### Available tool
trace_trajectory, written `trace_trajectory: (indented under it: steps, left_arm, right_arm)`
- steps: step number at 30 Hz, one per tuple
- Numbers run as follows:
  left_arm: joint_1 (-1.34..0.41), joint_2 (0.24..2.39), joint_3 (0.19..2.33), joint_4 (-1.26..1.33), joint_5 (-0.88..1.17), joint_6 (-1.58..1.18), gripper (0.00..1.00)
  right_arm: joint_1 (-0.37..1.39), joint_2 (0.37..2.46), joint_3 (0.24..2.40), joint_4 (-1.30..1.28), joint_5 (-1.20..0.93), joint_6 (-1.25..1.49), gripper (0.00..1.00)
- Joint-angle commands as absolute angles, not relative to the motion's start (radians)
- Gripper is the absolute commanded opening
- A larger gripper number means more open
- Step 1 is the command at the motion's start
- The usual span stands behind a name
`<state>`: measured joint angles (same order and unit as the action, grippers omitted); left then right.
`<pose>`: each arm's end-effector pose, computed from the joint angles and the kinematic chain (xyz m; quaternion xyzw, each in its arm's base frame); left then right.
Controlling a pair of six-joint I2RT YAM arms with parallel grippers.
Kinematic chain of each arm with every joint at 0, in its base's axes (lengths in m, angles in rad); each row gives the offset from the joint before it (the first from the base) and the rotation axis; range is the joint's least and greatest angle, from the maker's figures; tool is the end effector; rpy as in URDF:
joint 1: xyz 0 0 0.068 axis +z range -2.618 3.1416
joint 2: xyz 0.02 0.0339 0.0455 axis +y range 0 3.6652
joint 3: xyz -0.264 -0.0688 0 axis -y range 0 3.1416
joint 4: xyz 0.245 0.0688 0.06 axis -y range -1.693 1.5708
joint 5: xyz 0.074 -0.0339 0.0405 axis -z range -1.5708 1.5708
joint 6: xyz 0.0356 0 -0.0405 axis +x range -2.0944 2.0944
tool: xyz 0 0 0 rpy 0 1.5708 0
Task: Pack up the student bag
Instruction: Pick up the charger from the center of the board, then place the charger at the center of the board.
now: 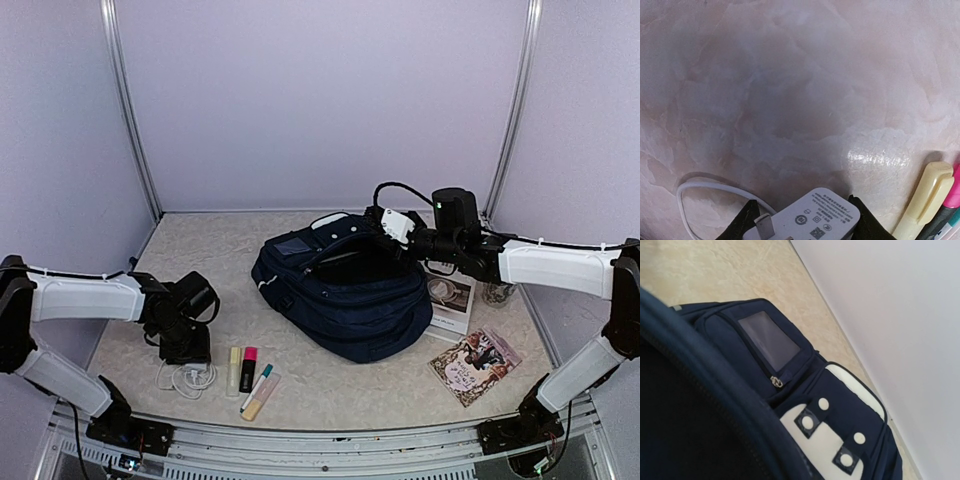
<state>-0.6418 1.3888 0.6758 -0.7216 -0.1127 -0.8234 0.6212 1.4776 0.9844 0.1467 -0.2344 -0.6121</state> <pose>0.1719 -0.1235 0.1499 -0.0941 0.9916 -0.0037 0.0881 0.2731 0.2057 0.2763 -0.5249 0.6242 0.0983 0.5702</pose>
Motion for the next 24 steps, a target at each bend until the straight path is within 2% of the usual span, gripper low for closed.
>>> trace_trajectory:
  steps: [1, 9, 13, 19, 24]
  left_arm:
    - [-0.638, 1.393, 0.753, -0.734, -0.166, -0.784, 0.33]
    - [-0.664, 1.384, 1.002, -0.813, -0.353, -0.669, 0.32]
    - [-0.816, 1.371, 1.124, -0.711, -0.377, -0.540, 0.31]
    - [-1.014, 1.439, 1.193, -0.458, -0.094, -0.271, 0.27]
    - [-1.099, 1.623, 1.259, -0.413, 0.072, -0.062, 0.26]
  right_arm:
    - [0.606, 1.459, 0.992, 0.189, -0.228, -0.606, 0.00]
    - [0.598, 1.460, 1.002, 0.188, -0.231, -0.574, 0.00]
    - [0.576, 1.472, 1.017, 0.190, -0.249, -0.537, 0.00]
    - [0.555, 1.487, 1.031, 0.212, -0.311, -0.486, 0.00]
    - [0.551, 1.490, 1.046, 0.201, -0.325, -0.476, 0.00]
